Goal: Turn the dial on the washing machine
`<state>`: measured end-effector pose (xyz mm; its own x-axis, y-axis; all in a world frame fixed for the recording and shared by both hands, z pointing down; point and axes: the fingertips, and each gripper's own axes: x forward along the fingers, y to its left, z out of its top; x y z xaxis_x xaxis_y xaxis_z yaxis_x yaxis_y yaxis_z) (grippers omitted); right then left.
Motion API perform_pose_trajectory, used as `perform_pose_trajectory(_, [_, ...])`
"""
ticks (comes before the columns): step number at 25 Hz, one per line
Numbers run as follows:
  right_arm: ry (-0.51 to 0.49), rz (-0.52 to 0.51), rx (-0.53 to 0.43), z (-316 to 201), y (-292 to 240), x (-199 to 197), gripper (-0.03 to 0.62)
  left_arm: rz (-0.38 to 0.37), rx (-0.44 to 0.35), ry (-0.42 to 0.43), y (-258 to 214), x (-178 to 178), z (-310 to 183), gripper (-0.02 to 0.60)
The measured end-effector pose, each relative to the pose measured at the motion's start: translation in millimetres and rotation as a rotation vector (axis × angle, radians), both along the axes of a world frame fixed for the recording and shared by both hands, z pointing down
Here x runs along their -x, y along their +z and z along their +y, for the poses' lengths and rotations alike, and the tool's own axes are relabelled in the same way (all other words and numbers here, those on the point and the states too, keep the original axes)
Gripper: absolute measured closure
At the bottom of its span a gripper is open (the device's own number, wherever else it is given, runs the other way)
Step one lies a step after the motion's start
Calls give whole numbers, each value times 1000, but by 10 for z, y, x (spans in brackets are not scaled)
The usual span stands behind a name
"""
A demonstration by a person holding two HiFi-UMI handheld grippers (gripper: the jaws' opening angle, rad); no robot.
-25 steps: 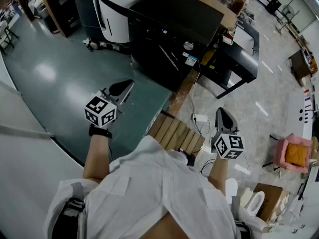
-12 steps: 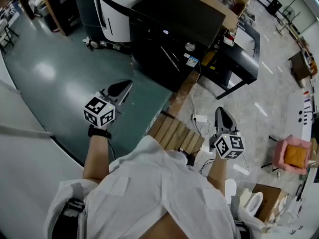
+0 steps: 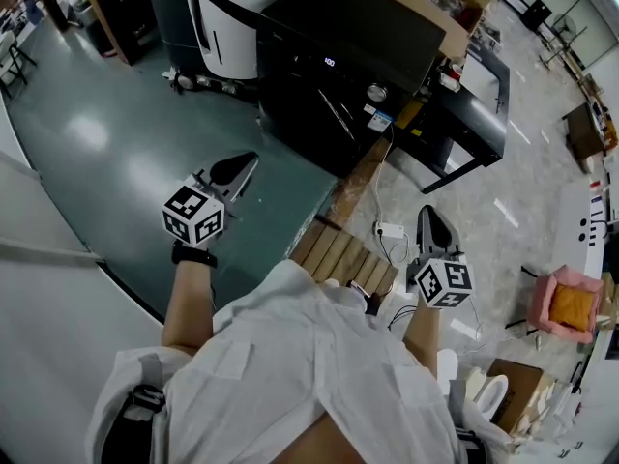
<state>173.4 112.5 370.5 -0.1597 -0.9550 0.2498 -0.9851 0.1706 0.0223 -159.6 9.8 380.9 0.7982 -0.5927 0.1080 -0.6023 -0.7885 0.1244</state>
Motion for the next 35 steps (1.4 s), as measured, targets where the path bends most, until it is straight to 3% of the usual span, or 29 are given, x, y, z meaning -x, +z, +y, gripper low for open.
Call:
perform_pose_trajectory(8, [-27,-4,26,-277,178,-25,591,-9,25,-12,160,-19,-160,565])
perform_pose_trajectory(16, [-88,-23,41,-1000,292,-125,560,-30,44,-52,213,-130,-641,565])
perform_pose_trajectory(35, [-257,1,143,-2694,766,-336,530,-50,149,-27,618,-1081,-1861,565])
